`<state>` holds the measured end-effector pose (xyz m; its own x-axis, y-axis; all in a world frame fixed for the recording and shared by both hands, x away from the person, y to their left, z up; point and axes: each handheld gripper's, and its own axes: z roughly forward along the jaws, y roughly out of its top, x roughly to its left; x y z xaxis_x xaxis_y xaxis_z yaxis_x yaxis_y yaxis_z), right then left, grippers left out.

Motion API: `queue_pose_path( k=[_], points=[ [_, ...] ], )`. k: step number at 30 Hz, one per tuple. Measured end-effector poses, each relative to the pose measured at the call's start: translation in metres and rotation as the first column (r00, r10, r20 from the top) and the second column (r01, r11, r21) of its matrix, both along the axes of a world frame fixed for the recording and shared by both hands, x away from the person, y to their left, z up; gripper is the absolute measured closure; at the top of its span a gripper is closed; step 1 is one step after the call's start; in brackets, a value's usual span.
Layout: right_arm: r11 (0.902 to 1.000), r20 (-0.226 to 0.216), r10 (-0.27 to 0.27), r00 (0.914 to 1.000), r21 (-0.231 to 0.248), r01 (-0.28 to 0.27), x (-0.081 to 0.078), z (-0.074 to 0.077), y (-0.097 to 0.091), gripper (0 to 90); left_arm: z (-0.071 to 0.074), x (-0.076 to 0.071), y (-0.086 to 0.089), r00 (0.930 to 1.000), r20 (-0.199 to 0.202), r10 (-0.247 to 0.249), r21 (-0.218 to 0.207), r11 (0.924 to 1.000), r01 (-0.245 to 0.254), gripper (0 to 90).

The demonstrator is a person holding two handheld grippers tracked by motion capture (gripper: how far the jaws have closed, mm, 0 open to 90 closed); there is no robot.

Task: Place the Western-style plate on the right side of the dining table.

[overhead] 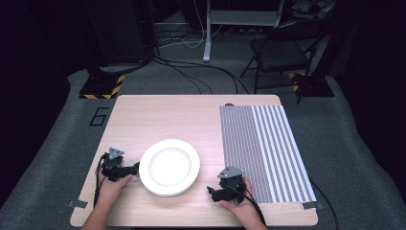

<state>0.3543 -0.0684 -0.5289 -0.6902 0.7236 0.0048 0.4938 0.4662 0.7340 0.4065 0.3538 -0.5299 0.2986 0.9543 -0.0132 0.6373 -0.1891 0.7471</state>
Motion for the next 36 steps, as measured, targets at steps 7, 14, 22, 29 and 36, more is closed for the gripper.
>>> queue_pose_path(
  k=[7,14,22,29,36],
  points=[
    [1.0,0.0,0.0,1.0,0.0,0.0,0.0,0.0,0.0,13.9,0.0,0.0,0.0,1.0,0.002,0.009,-0.002,1.0,-0.009,15.0],
    [1.0,0.004,0.007,1.0,-0.004,-0.007,0.0,0.0,0.0,13.9,0.001,-0.002,0.0,0.9994,0.009,0.033,-0.006,0.9994,-0.033,20.1],
    [0.9998,-0.001,-0.011,0.9999,0.018,0.011,-0.003,0.003,0.001,27.6,0.009,-0.007,0.003,0.9989,-0.007,0.046,-0.027,0.9986,-0.046,37.4],
    [0.9994,-0.015,-0.017,0.9997,0.028,0.018,-0.006,0.006,0.003,35.1,0.022,-0.014,0.002,0.9985,-0.014,0.053,-0.087,0.9947,-0.054,41.3],
    [0.9991,0.018,-0.011,0.9998,0.041,0.01,-0.009,0.022,0.006,47.8,0.043,-0.019,-0.002,0.9979,-0.032,0.056,-0.113,0.9918,-0.06,46.7]
  ],
)
